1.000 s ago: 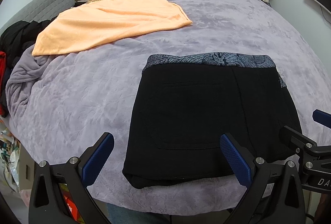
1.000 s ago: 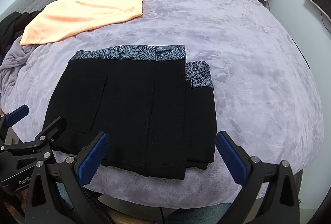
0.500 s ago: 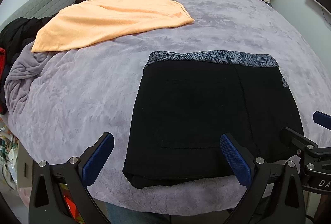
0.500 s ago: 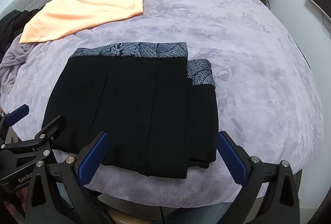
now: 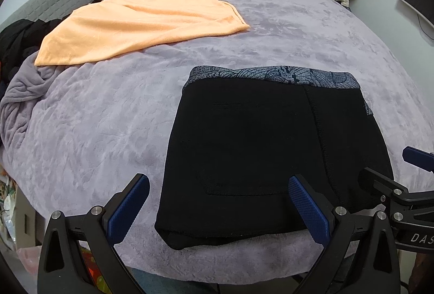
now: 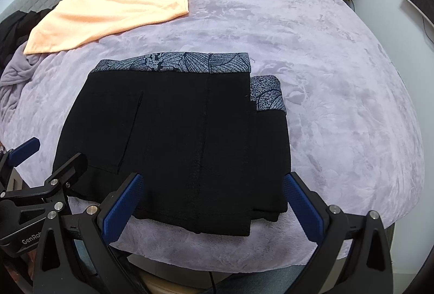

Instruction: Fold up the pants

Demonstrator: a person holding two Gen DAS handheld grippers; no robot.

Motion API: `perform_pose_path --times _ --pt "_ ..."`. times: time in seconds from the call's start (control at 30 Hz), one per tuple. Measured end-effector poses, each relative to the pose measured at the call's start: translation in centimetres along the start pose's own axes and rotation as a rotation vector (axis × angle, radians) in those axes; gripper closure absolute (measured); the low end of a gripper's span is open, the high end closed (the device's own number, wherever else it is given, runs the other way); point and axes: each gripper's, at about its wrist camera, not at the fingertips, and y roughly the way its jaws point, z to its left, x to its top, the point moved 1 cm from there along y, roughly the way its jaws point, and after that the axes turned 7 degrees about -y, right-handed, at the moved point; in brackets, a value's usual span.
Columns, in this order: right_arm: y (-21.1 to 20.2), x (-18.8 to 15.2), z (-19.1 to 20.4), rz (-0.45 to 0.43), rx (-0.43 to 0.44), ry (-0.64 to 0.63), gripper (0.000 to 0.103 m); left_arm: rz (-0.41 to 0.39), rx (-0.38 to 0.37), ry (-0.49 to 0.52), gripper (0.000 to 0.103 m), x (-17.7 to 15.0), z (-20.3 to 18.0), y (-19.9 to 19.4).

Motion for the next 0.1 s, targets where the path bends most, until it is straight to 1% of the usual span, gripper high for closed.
perform_pose_path --times 0.1 --pt "0.0 0.05 -0.02 -0.001 -0.002 0.0 0.001 -0.018 0.005 0.017 0.0 0.02 -0.2 -0.23"
